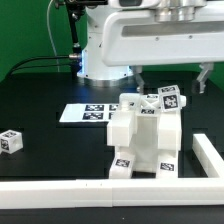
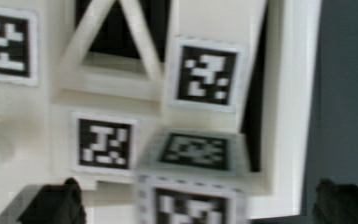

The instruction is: Assemble chair

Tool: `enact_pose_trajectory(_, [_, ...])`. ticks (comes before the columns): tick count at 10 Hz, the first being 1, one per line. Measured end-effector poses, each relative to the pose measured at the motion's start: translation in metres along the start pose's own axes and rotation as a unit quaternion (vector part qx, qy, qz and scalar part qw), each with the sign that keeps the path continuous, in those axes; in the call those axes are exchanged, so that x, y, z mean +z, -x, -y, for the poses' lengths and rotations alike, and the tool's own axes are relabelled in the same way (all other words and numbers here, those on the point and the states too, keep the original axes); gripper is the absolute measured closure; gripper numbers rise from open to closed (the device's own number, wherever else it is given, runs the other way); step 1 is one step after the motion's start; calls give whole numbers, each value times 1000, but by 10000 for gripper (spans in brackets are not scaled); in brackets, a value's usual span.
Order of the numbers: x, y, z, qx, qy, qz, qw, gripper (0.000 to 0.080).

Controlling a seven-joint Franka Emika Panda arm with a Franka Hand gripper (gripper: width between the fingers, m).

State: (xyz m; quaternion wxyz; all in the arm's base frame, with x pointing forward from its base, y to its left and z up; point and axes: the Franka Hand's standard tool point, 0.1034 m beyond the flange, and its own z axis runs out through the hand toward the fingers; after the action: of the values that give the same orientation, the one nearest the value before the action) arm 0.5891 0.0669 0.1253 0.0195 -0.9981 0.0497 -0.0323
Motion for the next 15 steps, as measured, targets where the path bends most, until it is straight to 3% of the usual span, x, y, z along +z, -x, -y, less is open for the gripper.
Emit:
enact_pose_trajectory(2, [1,1,1,11,0,-1,1000,151])
enact_pose_trajectory(5, [2,1,1,60,0,0,998,521])
enact_pose_trajectory(12, [2,2,3,293,0,0,956,520])
enact_pose_trajectory(15, [2,2,4,387,-1,1,922,518])
